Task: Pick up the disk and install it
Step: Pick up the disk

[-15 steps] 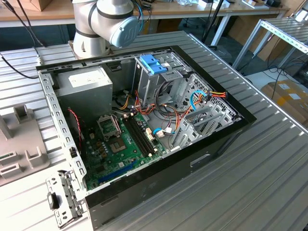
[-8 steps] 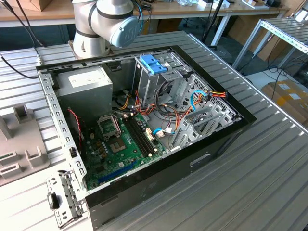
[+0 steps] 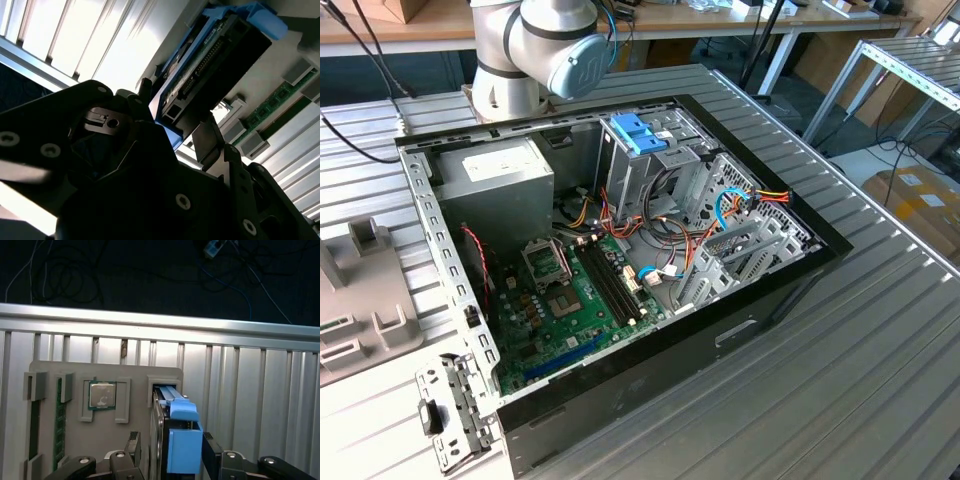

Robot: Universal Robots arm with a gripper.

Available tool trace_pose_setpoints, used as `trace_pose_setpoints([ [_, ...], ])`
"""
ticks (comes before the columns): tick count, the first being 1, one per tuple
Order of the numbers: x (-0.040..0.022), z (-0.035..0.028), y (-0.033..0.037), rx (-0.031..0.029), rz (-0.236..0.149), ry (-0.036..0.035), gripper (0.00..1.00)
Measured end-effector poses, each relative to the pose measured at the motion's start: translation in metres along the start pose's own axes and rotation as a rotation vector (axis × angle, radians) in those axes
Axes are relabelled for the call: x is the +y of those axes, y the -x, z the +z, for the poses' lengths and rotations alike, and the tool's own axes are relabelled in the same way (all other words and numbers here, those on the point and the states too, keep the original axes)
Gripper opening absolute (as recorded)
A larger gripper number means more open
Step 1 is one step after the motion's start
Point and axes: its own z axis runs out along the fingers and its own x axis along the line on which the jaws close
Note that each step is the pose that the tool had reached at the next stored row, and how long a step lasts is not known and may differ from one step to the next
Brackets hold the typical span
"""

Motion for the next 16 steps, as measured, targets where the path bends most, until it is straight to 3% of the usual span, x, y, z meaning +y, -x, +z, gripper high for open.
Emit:
trace_pose_setpoints([
  [5, 0.0027, 0.0053, 0.0006, 0.0001, 0.0, 0.0004, 0.6],
  [14, 0.0028, 0.0058, 0.0014, 0.0001, 0.0, 0.0002, 0.6],
  [16, 0.0028, 0.0058, 0.0016, 0.0001, 0.0, 0.0001, 0.52],
])
